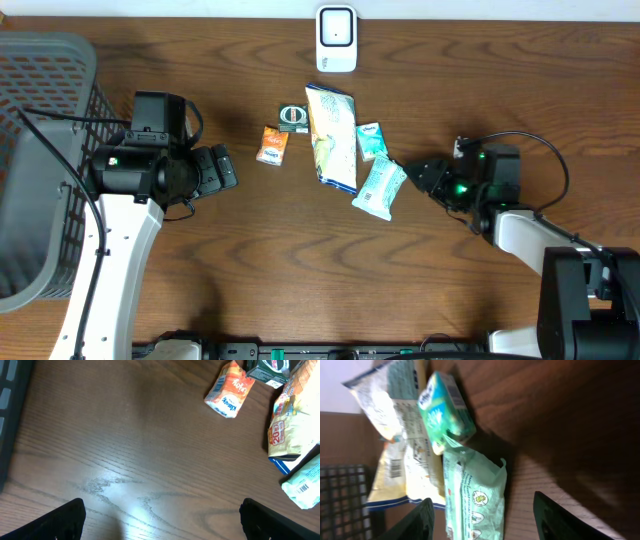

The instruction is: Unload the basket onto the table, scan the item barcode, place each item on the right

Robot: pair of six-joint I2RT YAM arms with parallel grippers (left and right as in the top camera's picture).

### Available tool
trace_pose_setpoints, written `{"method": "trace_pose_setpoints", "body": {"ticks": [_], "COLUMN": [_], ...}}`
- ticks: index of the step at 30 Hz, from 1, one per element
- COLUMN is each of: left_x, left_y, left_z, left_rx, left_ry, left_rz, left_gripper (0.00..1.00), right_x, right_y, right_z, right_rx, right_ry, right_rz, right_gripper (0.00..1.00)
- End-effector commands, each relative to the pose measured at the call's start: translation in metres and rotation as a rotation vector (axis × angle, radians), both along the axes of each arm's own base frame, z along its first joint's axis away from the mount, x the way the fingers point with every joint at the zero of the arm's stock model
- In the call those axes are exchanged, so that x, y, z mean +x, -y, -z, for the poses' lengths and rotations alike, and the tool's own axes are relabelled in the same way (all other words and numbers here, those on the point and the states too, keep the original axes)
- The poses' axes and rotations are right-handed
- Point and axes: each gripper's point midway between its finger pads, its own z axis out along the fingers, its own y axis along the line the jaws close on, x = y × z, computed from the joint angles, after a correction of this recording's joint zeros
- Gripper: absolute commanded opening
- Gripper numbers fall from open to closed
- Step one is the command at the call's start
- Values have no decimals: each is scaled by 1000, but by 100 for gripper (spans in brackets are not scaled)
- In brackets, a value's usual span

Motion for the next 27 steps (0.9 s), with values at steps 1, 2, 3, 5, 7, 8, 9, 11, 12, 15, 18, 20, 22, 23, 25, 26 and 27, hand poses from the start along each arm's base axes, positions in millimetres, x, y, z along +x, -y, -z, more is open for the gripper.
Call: {"method": "trace_pose_setpoints", "body": {"ticks": [1, 2, 3, 5, 7, 8, 9, 11, 12, 15, 18, 20, 22, 23, 25, 26, 27], "left_x": [-1, -1, -1, -1, -1, -1, -1, -1, -1, -1, -1, -1, -1, -1, -1, -1, -1], "left_y": [-2, -2, -2, -2, -2, -2, -2, -2, -2, -2, -2, -2, -2, -2, -2, -2, -2], "left_z": [0, 0, 0, 0, 0, 0, 0, 0, 0, 0, 0, 0, 0, 0, 0, 0, 0], "left_rx": [0, 0, 0, 0, 0, 0, 0, 0, 0, -1, 0, 0, 0, 0, 0, 0, 0], "left_ry": [-5, -5, -5, -5, -5, -5, -5, -5, -5, -5, -5, -5, -5, -5, -5, -5, -5], "left_rz": [-14, -14, -14, -14, -14, -14, -14, -14, -14, -14, -14, -14, -14, -14, -14, -14, -14], "left_gripper": [98, 98, 98, 98, 98, 98, 97, 98, 98, 98, 98, 98, 98, 98, 98, 98, 98], "right_x": [4, 3, 2, -1, -3, -3, -4, -4, -4, -4, -4, -5, -4, -4, -2, -1, 0], "right_y": [1, 1, 1, 1, -1, -3, -5, -8, -8, -9, -10, -11, -14, -15, -17, -18, -18], "right_z": [5, 8, 11, 17, 18, 18, 18, 17, 17, 18, 18, 17, 16, 16, 13, 12, 11], "right_rx": [-100, -126, -147, -188, -198, -199, -199, -199, -199, -202, -200, -199, -197, -196, -193, -192, -191], "right_ry": [11, 2, -5, -23, -24, -23, -20, -17, -17, -16, -17, -16, -9, -5, 11, 18, 23], "right_rz": [32, 40, 45, 53, 49, 44, 38, 32, 32, 30, 28, 25, 20, 17, 12, 12, 13], "right_gripper": [58, 58, 58, 59, 59, 59, 59, 59, 59, 59, 59, 61, 63, 63, 68, 68, 69]}}
